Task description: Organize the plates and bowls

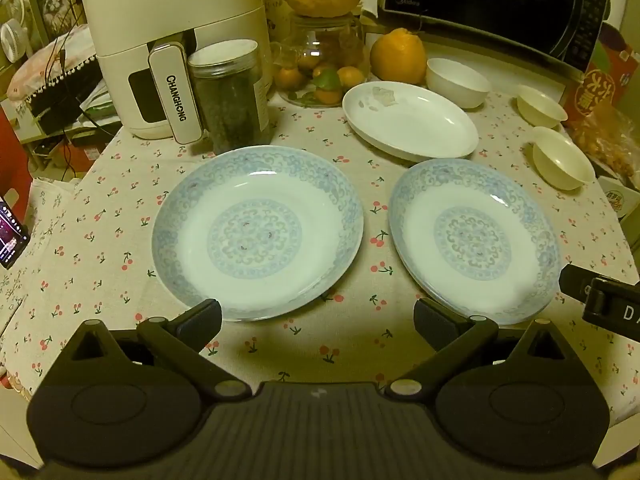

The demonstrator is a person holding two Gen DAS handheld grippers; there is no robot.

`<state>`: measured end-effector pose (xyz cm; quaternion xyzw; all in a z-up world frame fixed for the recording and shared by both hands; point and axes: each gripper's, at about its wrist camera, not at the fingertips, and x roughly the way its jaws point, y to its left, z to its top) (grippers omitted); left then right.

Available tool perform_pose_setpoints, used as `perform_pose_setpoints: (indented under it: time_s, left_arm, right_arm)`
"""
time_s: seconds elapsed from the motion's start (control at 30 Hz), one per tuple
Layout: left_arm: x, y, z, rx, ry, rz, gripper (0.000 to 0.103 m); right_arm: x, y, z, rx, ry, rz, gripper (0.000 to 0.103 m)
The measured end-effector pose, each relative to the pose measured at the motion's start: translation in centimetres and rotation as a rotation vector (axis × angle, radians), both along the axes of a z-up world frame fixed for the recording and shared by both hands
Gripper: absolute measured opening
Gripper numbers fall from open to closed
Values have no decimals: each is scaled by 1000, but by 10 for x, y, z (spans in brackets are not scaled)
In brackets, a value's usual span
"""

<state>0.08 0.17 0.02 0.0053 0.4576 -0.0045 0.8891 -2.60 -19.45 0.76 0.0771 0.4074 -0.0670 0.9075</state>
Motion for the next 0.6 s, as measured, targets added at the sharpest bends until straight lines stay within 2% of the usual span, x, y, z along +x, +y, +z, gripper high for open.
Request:
perform_pose_setpoints:
  time_s: [0.6]
  left_arm:
    - [0,0,-1,1,2,-2,102]
  right_arm:
    - [-1,2,-2,0,7,3,103]
